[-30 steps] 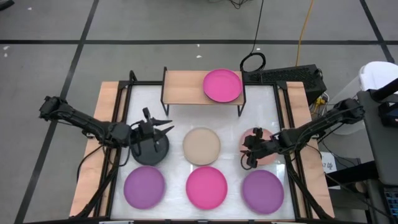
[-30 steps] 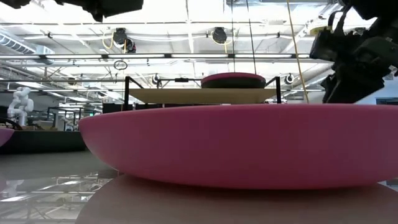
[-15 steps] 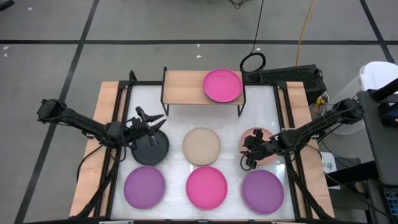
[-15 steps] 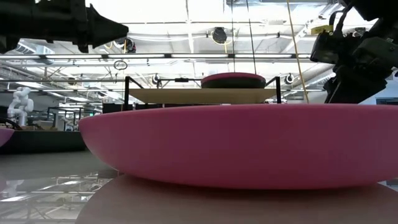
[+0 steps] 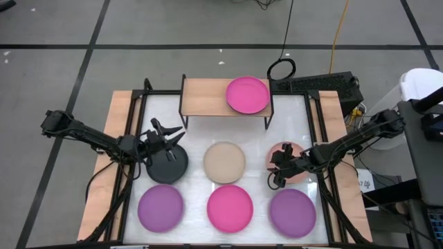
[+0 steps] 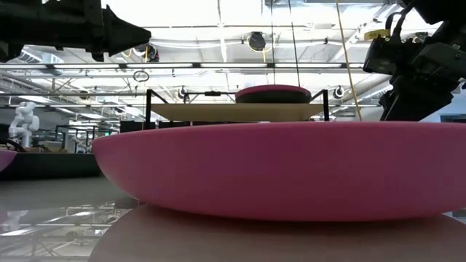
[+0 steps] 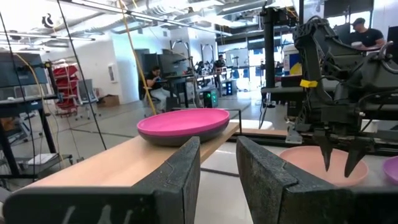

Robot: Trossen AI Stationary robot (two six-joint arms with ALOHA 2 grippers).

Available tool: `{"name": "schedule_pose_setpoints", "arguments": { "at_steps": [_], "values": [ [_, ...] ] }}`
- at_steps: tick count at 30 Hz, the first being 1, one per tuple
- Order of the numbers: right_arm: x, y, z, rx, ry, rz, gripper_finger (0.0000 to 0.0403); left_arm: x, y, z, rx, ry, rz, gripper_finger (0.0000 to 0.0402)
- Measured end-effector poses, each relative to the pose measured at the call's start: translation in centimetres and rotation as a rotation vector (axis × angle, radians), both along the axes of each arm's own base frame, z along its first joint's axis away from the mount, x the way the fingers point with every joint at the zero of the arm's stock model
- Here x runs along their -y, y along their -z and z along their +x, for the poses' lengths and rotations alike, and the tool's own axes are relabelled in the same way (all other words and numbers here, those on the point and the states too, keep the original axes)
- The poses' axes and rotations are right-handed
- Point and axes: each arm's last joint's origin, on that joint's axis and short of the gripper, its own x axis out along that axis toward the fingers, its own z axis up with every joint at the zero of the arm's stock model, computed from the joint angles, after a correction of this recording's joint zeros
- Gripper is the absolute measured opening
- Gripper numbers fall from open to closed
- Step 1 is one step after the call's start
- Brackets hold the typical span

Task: Place and stack plates onto a shelf
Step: Stack the light orange plate on top of the pink plate on the shelf

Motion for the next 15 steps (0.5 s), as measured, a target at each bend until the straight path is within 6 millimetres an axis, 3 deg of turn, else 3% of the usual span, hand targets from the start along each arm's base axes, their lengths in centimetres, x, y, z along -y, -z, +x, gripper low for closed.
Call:
{"name": "schedule_pose_setpoints", "arguments": {
  "at_steps": [11, 15],
  "values": [
    [0.4, 0.0, 0.2, -0.006, 0.037, 0.038, 0.0146, -0.1, 0.0, 0.0, 0.002, -0.004, -0.004, 0.011],
    [-0.2, -1.9, 1.1, 0.006, 0.003, 0.079, 0.0146, -0.2, 0.0, 0.0, 0.004, -0.009, -0.008, 0.011]
  ]
}}
